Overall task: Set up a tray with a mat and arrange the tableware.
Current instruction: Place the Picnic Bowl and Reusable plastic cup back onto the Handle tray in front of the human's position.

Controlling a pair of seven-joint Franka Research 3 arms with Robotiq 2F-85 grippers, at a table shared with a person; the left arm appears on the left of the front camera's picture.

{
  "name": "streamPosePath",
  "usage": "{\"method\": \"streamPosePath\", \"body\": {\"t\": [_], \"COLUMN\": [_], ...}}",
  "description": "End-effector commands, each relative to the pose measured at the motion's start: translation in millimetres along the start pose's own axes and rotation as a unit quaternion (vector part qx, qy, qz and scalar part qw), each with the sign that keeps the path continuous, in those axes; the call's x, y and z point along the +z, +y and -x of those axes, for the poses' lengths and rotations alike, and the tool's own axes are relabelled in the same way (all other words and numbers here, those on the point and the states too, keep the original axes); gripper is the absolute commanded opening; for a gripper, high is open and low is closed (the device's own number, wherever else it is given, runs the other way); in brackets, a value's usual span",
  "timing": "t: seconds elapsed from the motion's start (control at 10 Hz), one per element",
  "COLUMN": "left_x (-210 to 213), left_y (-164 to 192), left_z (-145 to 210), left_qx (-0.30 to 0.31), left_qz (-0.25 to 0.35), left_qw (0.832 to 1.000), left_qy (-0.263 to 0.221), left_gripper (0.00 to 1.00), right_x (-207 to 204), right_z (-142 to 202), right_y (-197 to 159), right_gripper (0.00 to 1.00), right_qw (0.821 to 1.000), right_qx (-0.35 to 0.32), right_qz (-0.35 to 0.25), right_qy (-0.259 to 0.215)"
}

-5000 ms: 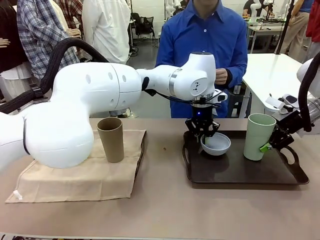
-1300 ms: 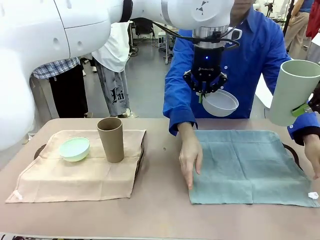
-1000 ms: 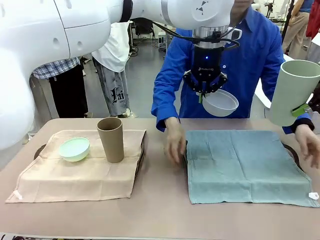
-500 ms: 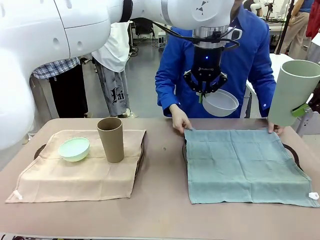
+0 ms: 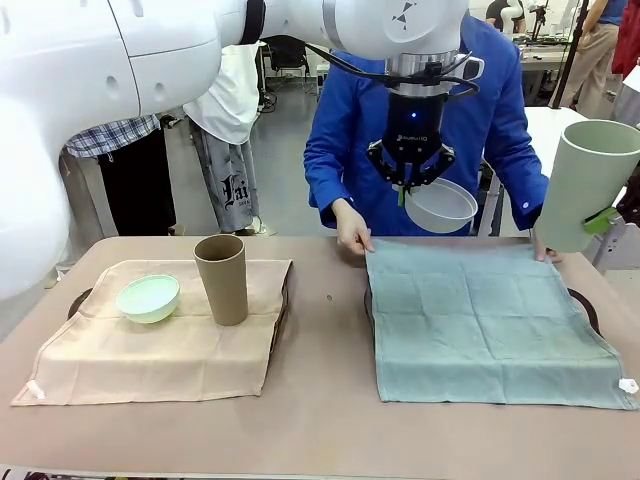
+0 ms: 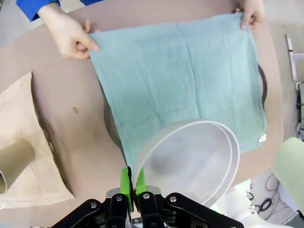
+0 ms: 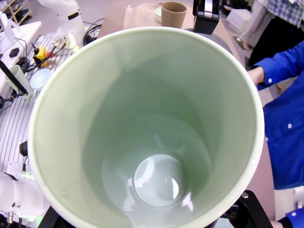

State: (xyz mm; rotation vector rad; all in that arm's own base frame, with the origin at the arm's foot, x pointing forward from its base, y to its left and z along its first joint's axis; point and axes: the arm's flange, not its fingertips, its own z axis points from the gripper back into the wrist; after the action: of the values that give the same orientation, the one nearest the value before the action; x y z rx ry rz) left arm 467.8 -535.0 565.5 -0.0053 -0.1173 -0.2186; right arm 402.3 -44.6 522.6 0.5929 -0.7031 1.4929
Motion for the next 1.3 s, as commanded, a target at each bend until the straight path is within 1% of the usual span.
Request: {"method": "streamPosePath", "body": {"t": [0.0,0.2,0.3,0.4,0.6,0.8,1.0,1.2], "left_x": [0.0,0.0,0.0,0.0,-0.3,-18.1,-45.2,-70.0], "left_y": [0.0,0.0,0.0,0.0,0.0,4.8,9.4,14.4], "left_z": [0.0,0.0,0.0,0.0,0.0,-0.1,-0.3,-3.9], "left_qx": [0.0,0.0,0.0,0.0,0.0,-0.005,0.002,0.007], "left_qz": [0.0,0.0,0.0,0.0,0.0,0.025,0.045,0.055], "left_qw": [1.0,1.0,1.0,1.0,1.0,0.999,0.998,0.998], "left_qy": [0.0,0.0,0.0,0.0,0.0,0.027,0.038,0.043], "left_gripper": [0.04,0.04,0.04,0.04,0.04,0.04,0.04,0.04], "right_x": [0.0,-1.1,-2.8,-5.2,-6.3,-5.4,-12.2,-23.9], "right_z": [0.0,7.3,9.5,9.3,12.3,19.6,31.1,51.9], "right_y": [0.0,-5.8,-7.5,-7.2,-8.0,-10.8,-17.1,-26.4], "right_gripper": [0.81,0.81,0.81,0.81,0.81,0.81,0.81,0.81], "right_qw": [1.0,1.0,1.0,1.0,1.0,1.0,0.999,0.999], "right_qx": [0.0,0.014,0.009,0.018,0.014,0.014,0.025,0.02], "right_qz": [0.0,-0.013,-0.009,-0.015,-0.01,-0.007,-0.011,-0.02], "right_qy": [0.0,0.011,0.016,0.016,0.016,0.006,-0.02,-0.041]}}
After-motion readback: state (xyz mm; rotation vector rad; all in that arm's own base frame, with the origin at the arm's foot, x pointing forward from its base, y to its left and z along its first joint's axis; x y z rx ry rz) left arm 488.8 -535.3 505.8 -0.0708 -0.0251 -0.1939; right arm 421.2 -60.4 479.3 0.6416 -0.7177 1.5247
